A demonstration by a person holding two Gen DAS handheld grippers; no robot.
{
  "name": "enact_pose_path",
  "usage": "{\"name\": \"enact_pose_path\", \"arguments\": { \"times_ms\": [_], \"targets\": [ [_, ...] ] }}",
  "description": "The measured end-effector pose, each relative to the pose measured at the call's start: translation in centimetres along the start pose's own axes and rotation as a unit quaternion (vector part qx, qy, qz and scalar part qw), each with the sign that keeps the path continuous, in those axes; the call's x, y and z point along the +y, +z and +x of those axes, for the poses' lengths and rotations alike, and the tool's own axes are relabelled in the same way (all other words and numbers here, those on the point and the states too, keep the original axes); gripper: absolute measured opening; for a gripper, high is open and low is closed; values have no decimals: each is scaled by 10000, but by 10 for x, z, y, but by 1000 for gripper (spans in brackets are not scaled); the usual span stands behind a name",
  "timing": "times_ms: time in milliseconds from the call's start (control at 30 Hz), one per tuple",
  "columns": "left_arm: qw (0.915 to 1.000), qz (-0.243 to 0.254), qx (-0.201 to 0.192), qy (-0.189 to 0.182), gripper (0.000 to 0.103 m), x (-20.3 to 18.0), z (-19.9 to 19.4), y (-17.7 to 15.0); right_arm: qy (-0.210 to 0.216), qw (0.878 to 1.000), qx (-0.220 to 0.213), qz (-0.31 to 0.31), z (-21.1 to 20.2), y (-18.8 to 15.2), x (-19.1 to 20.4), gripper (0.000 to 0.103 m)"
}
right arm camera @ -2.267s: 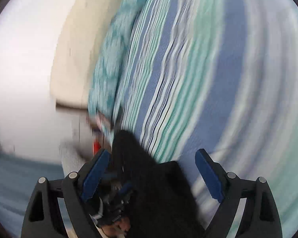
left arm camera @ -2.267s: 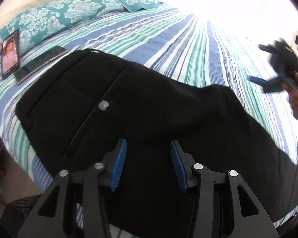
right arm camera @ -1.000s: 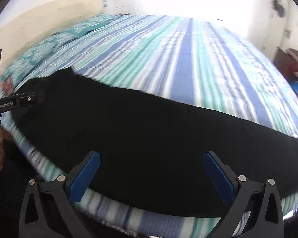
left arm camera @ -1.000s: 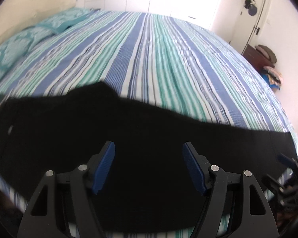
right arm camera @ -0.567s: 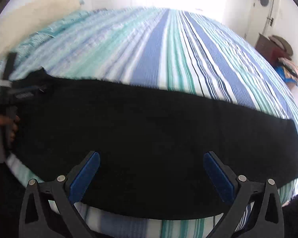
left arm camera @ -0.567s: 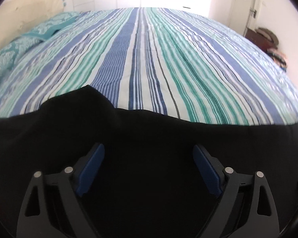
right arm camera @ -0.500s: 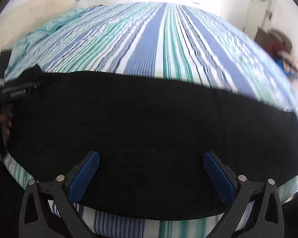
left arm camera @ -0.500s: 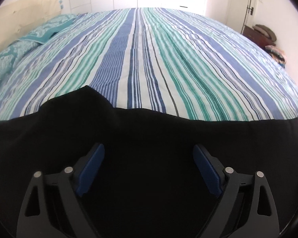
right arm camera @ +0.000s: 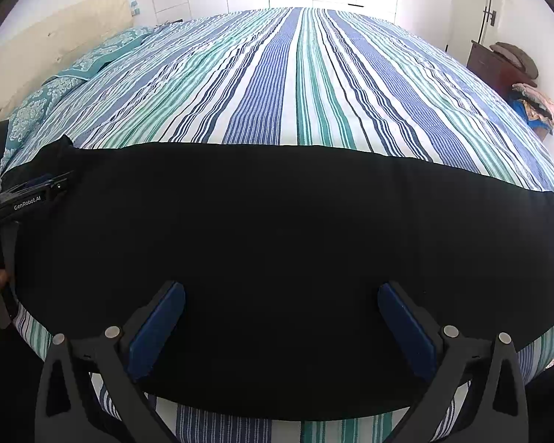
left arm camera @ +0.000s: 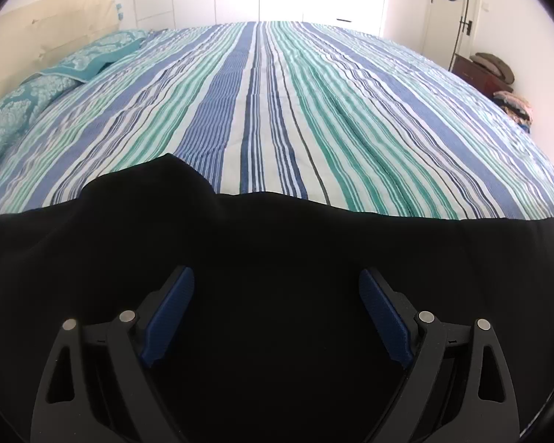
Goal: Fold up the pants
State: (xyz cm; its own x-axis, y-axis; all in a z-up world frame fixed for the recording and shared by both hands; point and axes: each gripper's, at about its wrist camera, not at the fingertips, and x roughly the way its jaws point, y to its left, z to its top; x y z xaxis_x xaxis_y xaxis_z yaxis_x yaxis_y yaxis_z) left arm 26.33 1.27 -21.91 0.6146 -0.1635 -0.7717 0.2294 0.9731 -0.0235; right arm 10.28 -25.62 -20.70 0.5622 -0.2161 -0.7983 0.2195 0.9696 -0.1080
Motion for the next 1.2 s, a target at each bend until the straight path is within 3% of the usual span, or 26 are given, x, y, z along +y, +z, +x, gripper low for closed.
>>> {"name": "enact_pose_path", "arguments": {
  "times_ms": [1200],
  "targets": [
    [10000, 0, 0, 0, 92, 0, 0, 0, 15, 10000, -25, 4, 3, 1, 1, 103]
  ]
}}
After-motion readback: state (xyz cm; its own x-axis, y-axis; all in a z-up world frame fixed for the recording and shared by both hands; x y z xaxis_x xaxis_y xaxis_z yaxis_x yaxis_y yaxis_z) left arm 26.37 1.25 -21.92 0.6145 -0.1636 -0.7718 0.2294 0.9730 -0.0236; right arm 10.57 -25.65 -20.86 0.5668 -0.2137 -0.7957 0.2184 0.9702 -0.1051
